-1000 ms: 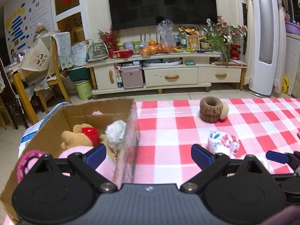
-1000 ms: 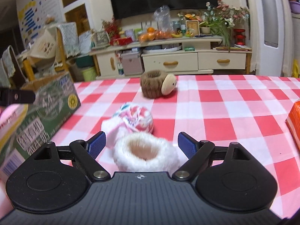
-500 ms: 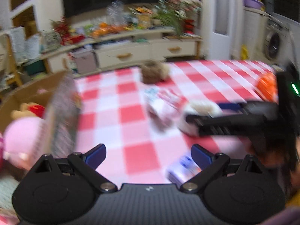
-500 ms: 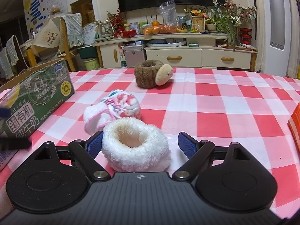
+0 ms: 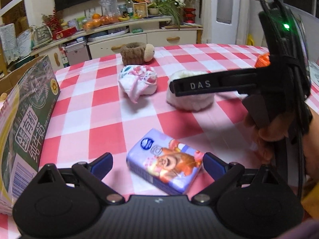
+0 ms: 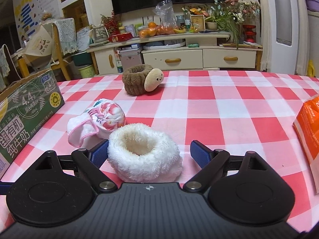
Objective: Organize soft objects
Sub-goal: 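Grasp the printed tissue pack with the left tool while the right tool grasps the white fluffy ring, then carry the tissue pack and white fluffy ring over the cardboard box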
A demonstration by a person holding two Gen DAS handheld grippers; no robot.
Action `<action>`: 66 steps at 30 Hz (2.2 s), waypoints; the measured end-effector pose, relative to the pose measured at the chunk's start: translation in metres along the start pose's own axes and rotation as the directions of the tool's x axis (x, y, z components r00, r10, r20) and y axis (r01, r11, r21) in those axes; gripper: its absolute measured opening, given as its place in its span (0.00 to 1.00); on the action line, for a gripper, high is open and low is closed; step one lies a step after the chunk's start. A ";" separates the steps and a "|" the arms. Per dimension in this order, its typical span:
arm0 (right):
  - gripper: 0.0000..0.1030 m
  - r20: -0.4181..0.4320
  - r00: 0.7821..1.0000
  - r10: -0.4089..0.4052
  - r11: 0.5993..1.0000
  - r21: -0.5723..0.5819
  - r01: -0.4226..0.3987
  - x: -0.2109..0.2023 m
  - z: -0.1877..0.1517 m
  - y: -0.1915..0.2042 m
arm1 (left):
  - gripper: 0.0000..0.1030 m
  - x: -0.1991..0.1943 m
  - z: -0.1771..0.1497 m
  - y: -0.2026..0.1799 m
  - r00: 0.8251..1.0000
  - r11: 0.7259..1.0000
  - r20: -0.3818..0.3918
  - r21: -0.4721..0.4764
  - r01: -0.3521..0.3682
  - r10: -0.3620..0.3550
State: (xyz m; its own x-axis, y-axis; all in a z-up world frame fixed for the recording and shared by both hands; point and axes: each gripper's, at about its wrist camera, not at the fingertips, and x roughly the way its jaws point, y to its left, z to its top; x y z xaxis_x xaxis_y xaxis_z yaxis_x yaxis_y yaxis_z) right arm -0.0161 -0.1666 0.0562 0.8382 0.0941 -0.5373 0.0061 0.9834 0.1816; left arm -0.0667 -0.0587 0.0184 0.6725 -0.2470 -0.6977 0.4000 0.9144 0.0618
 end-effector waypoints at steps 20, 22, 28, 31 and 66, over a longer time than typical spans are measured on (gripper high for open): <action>1.00 -0.050 0.997 0.052 0.998 0.021 -0.051 0.003 -0.002 -0.010 | 0.77 0.024 0.006 -0.009 1.000 1.000 -0.002 0.007 -0.002 0.002; 1.00 -0.053 0.997 0.052 0.998 0.022 -0.051 0.002 -0.002 -0.012 | 0.76 0.025 0.007 -0.008 1.000 1.000 -0.008 0.002 -0.001 0.001; 0.88 -0.057 0.996 0.063 0.998 0.019 -0.062 0.005 0.000 -0.011 | 0.76 0.027 0.014 -0.001 1.000 1.000 -0.018 -0.023 -0.006 0.006; 0.85 -0.057 0.997 0.058 0.998 0.008 -0.058 0.007 0.000 -0.009 | 0.76 0.027 0.017 0.004 1.000 0.999 -0.016 -0.036 -0.011 0.010; 0.50 0.027 1.000 -0.003 1.000 -0.021 0.003 -0.013 -0.002 0.024 | 0.76 -0.043 0.072 0.103 0.968 0.967 0.177 -0.211 -0.142 0.181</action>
State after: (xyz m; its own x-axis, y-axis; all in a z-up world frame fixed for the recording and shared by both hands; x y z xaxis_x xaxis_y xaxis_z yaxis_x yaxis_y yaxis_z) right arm -0.0280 -0.1441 0.0662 0.8527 0.0870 -0.5151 -0.0023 0.9867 0.1628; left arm -0.0098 0.0233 0.1059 0.8330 -0.1302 -0.5378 0.1599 0.9871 0.0087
